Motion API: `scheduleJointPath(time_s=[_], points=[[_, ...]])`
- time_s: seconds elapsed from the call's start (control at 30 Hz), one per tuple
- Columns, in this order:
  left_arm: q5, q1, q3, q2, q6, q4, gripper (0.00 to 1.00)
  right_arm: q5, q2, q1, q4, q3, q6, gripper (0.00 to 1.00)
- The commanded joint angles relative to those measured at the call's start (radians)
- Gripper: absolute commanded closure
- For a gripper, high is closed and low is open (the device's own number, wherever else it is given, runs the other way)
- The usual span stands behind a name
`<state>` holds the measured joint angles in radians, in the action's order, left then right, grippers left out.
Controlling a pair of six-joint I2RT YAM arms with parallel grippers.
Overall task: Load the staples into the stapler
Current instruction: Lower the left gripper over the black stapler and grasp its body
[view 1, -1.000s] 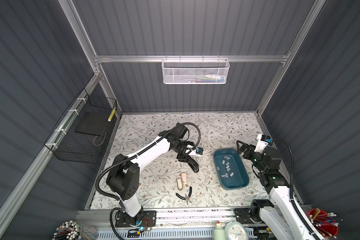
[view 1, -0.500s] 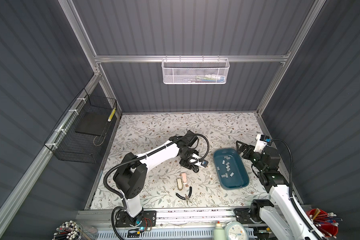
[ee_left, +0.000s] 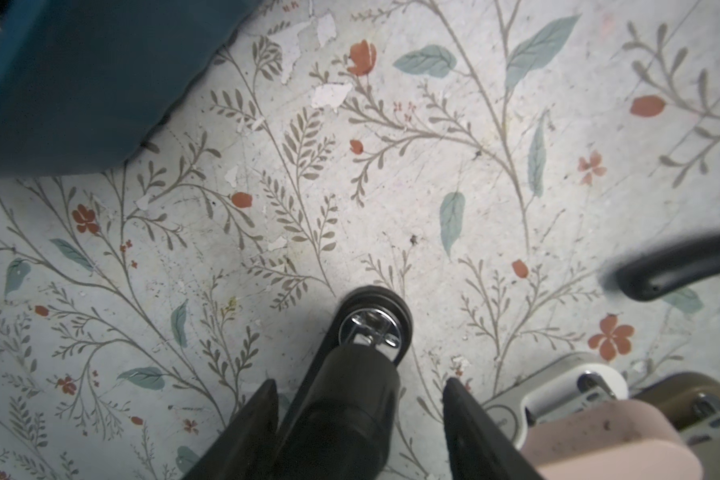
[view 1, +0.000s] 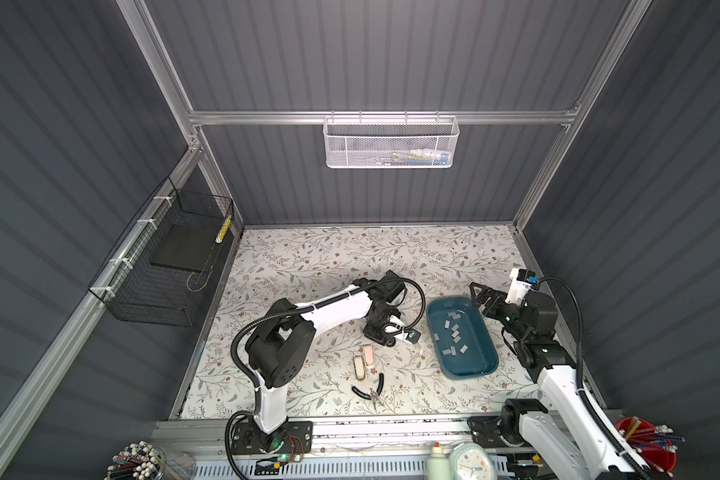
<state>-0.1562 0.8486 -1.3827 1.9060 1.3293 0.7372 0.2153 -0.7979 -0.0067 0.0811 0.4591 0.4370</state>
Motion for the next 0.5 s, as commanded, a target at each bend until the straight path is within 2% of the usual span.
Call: scheduleJointPath(time_s=[0.0, 0.2, 0.33, 0.47], points=[[0.009, 0.009, -0.059, 0.014, -0.004, 0.034, 0.46, 0.012, -0.001, -0.003, 0.002, 0.031, -0.012, 0.01], [0.006, 0.009, -0.064, 0.01, 0.001, 0.043, 0.54, 0.013, -0.009, -0.003, 0.003, 0.032, -0.011, 0.01], [0.012, 0.009, -0.059, 0.006, 0.003, 0.04, 0.43, 0.014, -0.015, -0.003, 0.002, 0.035, -0.011, 0.01], [0.029, 0.01, -0.047, 0.004, 0.006, 0.025, 0.38, 0.015, -0.024, -0.003, -0.001, 0.039, -0.011, 0.01]])
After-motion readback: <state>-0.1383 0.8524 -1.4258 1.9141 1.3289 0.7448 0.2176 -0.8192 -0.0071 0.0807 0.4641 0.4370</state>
